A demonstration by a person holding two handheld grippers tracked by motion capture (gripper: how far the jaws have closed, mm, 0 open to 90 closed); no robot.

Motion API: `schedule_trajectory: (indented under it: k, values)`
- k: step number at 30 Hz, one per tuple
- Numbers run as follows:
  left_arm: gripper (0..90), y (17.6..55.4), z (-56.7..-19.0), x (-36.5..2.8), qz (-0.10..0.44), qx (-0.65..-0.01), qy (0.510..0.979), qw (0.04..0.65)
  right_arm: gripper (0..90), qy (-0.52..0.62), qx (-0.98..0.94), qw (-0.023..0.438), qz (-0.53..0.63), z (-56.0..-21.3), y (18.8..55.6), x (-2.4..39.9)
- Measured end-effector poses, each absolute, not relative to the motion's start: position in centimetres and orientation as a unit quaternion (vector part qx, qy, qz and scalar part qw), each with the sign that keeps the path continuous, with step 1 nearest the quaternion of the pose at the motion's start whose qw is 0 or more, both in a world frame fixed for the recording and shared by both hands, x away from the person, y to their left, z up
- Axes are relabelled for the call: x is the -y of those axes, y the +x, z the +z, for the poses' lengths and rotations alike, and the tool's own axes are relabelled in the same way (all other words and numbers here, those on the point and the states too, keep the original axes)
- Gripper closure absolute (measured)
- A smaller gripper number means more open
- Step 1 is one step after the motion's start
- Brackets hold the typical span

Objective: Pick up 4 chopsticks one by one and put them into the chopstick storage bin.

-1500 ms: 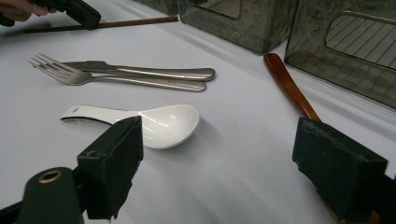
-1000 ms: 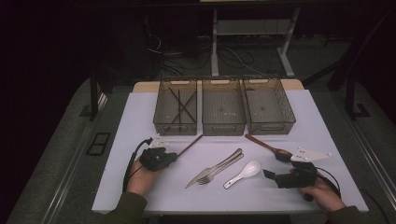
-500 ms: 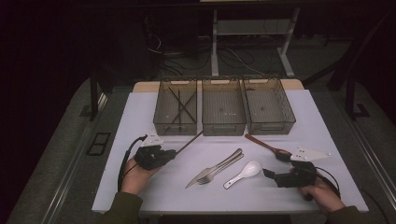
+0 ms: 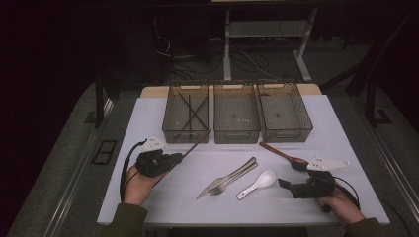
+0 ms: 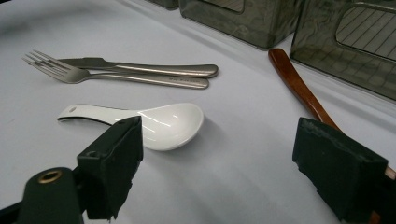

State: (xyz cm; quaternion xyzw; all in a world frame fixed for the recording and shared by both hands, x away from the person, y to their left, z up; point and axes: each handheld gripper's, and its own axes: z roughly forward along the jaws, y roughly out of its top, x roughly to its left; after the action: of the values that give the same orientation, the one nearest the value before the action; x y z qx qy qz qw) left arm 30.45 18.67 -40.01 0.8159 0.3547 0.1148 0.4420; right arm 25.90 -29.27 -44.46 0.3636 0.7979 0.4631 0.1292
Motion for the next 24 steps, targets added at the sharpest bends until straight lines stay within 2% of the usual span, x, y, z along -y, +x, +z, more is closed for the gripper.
schedule_trajectory:
  k: [24]
  values:
    - [84.1, 32.2, -38.5, -18.9, 0.133, -0.369, 0.793, 0.465, 16.0, 0.368, -0.794, 0.13, 0.467, -44.4, 25.9, 29.5]
